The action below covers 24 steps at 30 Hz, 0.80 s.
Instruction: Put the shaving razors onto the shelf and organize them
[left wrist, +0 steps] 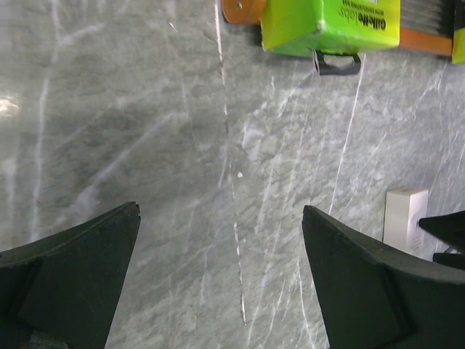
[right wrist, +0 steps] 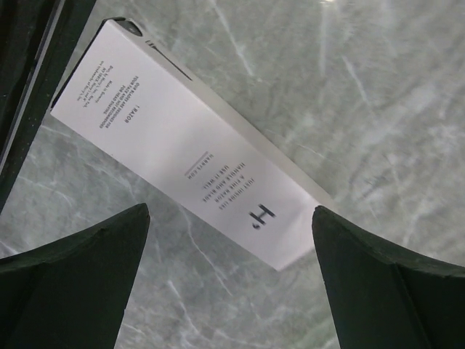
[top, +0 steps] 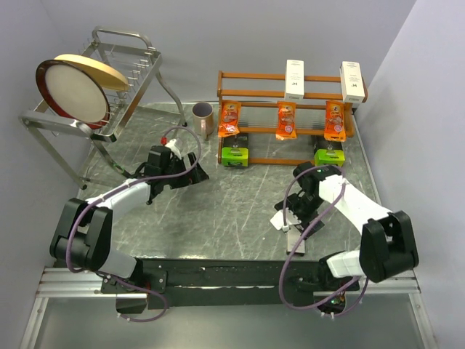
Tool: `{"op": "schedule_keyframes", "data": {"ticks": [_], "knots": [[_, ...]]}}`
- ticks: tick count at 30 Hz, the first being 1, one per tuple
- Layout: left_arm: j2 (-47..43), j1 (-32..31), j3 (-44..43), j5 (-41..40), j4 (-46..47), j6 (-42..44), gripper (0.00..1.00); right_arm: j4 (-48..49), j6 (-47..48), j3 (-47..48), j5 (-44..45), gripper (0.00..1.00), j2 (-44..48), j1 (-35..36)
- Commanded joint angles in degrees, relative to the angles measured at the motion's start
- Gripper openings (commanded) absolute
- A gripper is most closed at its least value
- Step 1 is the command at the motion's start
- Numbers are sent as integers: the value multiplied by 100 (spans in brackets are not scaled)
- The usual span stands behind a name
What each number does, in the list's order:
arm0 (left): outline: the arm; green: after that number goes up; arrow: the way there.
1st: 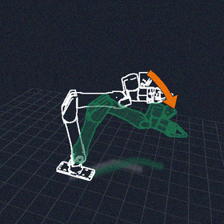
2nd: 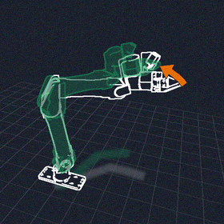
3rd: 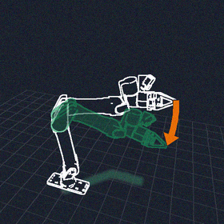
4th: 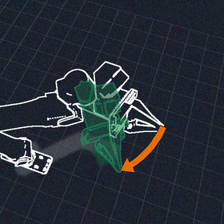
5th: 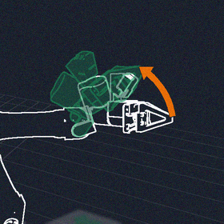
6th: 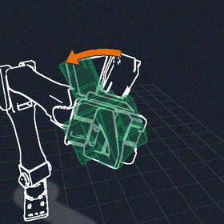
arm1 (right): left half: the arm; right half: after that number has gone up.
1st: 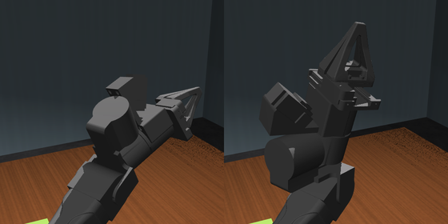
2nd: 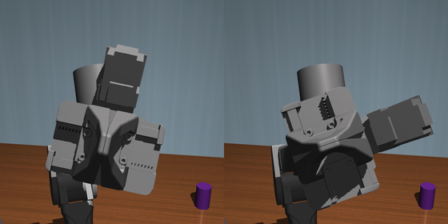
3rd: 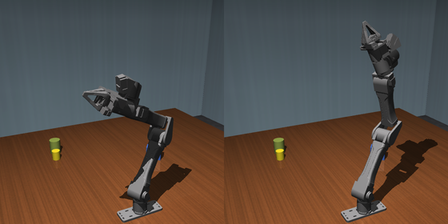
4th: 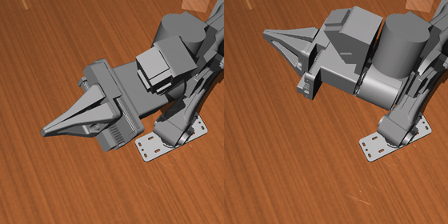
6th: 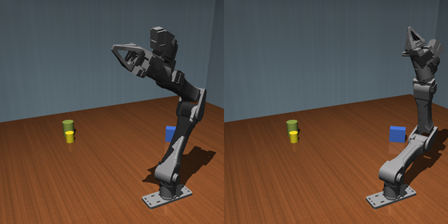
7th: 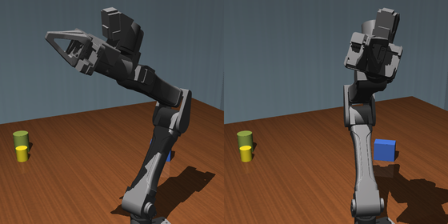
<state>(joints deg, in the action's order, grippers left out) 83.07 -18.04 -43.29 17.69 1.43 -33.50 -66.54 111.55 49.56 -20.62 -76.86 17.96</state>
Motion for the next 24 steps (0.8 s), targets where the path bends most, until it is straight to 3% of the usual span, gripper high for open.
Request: {"op": "schedule_keyframes", "data": {"ticks": [1,6,11,17,24], "knots": [[-195,195,22,68,217,27,99,106,3055,-69,400,100,-302,-20],[-107,301,5,59,243,-25,100,150,3285,-34,481,100,-628,-47],[43,310,-83,68,217,-52,100,546,3856,-219,-370,100,-646,-55],[210,310,-241,85,217,-87,99,423,3884,-122,-1110,100,-453,-47],[359,310,-347,129,244,-131,100,151,3883,45,-848,100,-602,-55]]}}
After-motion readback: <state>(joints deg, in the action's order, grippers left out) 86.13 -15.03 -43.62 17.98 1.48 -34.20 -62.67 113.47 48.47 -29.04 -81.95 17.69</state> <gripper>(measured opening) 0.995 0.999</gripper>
